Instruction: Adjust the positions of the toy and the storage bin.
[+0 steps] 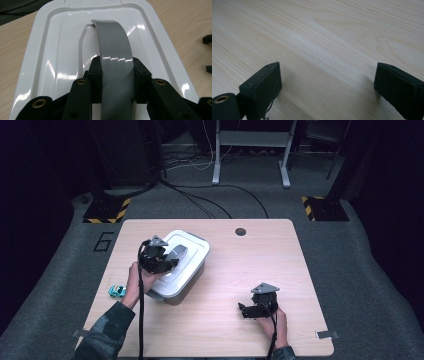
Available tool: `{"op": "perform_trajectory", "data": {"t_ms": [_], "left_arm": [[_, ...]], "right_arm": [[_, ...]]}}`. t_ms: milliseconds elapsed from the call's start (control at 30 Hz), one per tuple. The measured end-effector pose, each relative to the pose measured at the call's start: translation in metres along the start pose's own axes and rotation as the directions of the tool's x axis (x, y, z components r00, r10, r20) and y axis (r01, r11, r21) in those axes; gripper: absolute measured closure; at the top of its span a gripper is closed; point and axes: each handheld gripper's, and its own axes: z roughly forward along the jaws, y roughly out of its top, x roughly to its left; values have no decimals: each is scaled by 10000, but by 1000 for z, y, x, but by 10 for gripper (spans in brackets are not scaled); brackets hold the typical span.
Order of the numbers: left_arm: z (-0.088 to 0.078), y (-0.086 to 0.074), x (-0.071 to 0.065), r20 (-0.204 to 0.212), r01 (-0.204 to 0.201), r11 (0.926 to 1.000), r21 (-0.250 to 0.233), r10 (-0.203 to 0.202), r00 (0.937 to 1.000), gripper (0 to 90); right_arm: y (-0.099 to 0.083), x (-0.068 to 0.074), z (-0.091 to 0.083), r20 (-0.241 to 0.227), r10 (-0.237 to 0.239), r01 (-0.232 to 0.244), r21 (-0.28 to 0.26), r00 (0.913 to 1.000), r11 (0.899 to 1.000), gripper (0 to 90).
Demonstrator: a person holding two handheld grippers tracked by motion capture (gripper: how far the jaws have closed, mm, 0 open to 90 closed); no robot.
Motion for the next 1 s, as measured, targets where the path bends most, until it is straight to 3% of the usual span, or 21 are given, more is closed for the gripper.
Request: {"op": "perform_trajectory", "data": {"t_ms": [367,1000], "left_arm": [[-13,-15,-17,308,-60,9999,-119,64,9995,666],[-31,-33,-31,701,-425,9989,-210,439,9966,666]], "right_arm": [[0,0,0,23,-3,3,12,10000,10000,69],[0,0,0,39,-5,5,8,10000,10000,71]]}}
